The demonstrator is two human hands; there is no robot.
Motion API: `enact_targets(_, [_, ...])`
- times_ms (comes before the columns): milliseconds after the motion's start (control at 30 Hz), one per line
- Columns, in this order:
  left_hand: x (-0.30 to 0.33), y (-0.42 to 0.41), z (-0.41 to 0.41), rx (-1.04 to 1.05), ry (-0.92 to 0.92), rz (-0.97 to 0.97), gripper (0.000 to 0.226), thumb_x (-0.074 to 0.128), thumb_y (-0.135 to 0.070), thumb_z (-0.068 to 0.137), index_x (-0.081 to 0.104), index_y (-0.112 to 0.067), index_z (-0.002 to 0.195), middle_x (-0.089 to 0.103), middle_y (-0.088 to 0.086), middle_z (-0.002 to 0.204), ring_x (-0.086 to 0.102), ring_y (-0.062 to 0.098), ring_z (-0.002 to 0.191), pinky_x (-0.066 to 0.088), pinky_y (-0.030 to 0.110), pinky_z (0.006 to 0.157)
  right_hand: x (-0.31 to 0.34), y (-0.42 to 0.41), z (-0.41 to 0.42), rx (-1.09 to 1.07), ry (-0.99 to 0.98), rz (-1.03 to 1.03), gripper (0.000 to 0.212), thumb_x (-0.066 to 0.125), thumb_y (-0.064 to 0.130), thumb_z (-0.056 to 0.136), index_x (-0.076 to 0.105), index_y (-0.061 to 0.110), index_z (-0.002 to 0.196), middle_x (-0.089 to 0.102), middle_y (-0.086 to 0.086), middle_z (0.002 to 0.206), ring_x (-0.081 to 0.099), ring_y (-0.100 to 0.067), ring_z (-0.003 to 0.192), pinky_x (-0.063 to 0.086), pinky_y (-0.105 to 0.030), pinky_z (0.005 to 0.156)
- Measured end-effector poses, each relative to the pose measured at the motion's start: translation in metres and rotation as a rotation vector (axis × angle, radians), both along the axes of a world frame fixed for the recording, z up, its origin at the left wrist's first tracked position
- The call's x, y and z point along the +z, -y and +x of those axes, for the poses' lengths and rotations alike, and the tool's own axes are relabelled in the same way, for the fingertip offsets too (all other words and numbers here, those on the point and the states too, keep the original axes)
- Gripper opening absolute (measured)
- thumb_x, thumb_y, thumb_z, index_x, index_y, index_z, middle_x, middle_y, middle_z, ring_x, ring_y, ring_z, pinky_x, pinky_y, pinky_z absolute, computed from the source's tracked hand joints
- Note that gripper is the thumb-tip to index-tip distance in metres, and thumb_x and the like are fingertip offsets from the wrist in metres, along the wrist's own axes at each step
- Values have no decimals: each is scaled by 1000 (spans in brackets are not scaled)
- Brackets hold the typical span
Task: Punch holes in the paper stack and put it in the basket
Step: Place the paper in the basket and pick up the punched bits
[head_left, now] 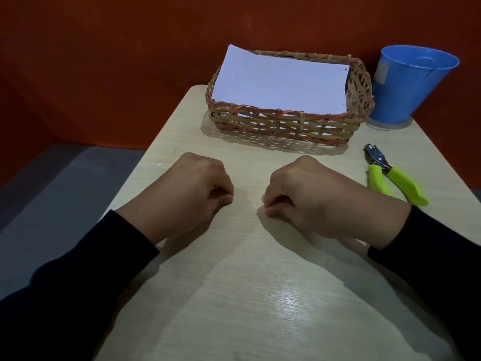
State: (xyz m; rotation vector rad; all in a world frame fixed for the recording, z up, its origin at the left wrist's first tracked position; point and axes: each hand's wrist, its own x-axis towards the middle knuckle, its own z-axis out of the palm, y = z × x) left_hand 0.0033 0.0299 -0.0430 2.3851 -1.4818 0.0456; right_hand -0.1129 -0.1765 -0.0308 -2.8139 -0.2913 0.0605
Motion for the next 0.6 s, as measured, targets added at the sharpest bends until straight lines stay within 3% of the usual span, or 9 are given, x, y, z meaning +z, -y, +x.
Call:
enact_targets(67, [0,2,-4,-6,46,29,9,72,-25,92,81,-22,91,71,-5,89,63,16,80,53,32,71,2,-5,-1,0,-14,-58,16,63,24,100,77,18,95,71,-1,93,63,-21,86,55,-42,79])
enact_targets(133, [1,4,-7,14,45,78,14,64,-26,97,77,-22,96,66,-4,94,59,17,84,53,38,75,4,-8,-3,15,-41,-128,22,52,26,105,70,15,97,62,-2,97,58,-23,89,53,-45,81])
enact_targets(300, [7,12,-12,40,28,255,13,58,-18,96,63,-26,87,52,-7,90,49,14,83,46,31,71,5,-15,-4,69,-59,-239,15,44,22,108,53,18,97,48,0,96,53,-23,85,52,-42,79])
enact_targets(467, [14,17,-13,30,7,349,29,52,-17,98,41,-30,74,46,-5,86,48,18,82,41,32,70,8,-20,-5,69,-76,-279,15,44,25,109,56,16,109,50,-1,99,53,-22,86,52,-38,81])
enact_targets(600, [7,17,-13,28,32,327,18,47,-22,102,45,-22,84,44,-4,86,45,18,78,36,30,69,4,-20,-5,70,-60,-287,22,37,27,110,54,13,110,42,3,88,42,-18,79,40,-29,75])
